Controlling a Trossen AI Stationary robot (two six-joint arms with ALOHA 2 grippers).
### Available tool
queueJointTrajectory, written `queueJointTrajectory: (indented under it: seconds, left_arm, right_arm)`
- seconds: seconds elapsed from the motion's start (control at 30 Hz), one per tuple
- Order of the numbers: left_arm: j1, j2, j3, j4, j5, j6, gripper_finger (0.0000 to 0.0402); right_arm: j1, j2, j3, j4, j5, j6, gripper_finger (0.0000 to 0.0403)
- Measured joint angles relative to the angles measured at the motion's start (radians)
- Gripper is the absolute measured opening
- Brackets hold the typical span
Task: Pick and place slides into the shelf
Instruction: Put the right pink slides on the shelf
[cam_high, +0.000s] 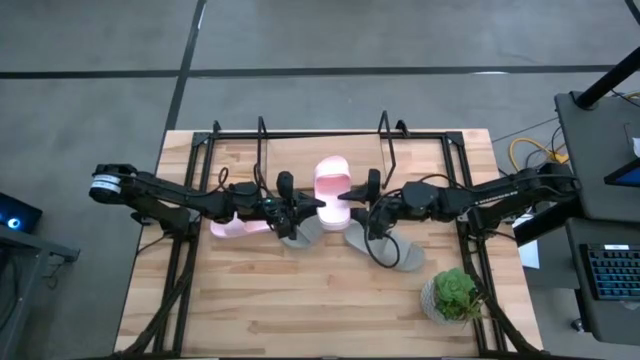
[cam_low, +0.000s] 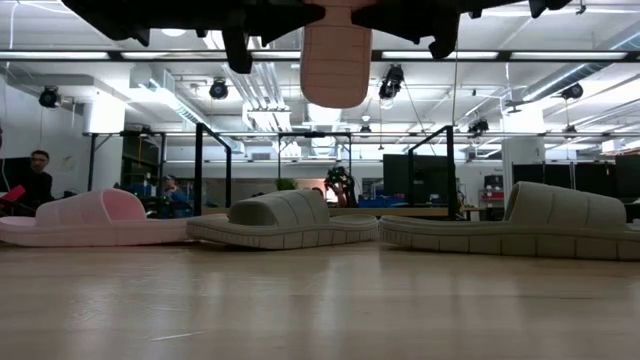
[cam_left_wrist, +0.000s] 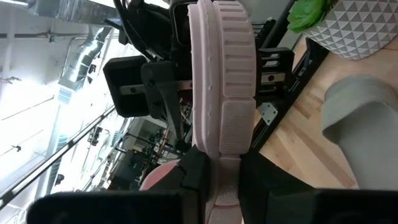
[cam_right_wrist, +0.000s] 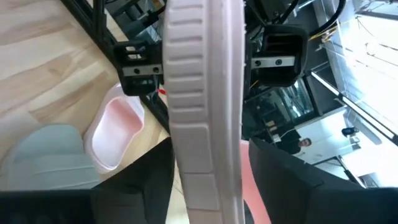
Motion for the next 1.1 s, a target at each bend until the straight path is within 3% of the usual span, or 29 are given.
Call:
queueJointTrajectory:
  seconds: [0.17, 0.37, 0.57, 0.7, 0.8, 0.93, 1.1]
  left_arm:
    - [0.0, 0.0, 0.0, -0.002, 0.0, 0.0, 0.0035]
    - [0.0, 0.0, -0.001, 0.0, -0.001, -0.001, 0.0035]
    - [0.001, 0.0, -0.001, 0.003, -0.002, -0.027, 0.0037]
    - [0.001, -0.001, -0.001, 0.004, -0.017, -0.106, 0.0088]
    - [-0.001, -0.012, -0.001, -0.005, -0.102, -0.204, 0.0132]
    - [-0.002, -0.07, -0.001, -0.145, -0.177, -0.331, 0.0174]
    - [-0.007, -0.155, -0.001, -0.32, -0.18, -0.422, 0.0197]
  right_arm:
    - [0.0, 0.0, 0.0, -0.021, 0.0, 0.007, 0.0144]
    - [0.0, 0.0, -0.001, -0.022, 0.0, -0.018, 0.0058]
    - [0.001, 0.0, -0.001, -0.013, 0.028, -0.043, 0.0057]
    - [0.001, 0.0, -0.001, -0.013, 0.048, -0.044, 0.0055]
    - [0.0, 0.0, -0.001, -0.015, 0.089, -0.054, 0.0055]
    - [0.0, 0.0, -0.001, -0.024, 0.193, -0.08, 0.0055]
    - [-0.001, 0.0, -0.001, -0.043, 0.212, -0.103, 0.0051]
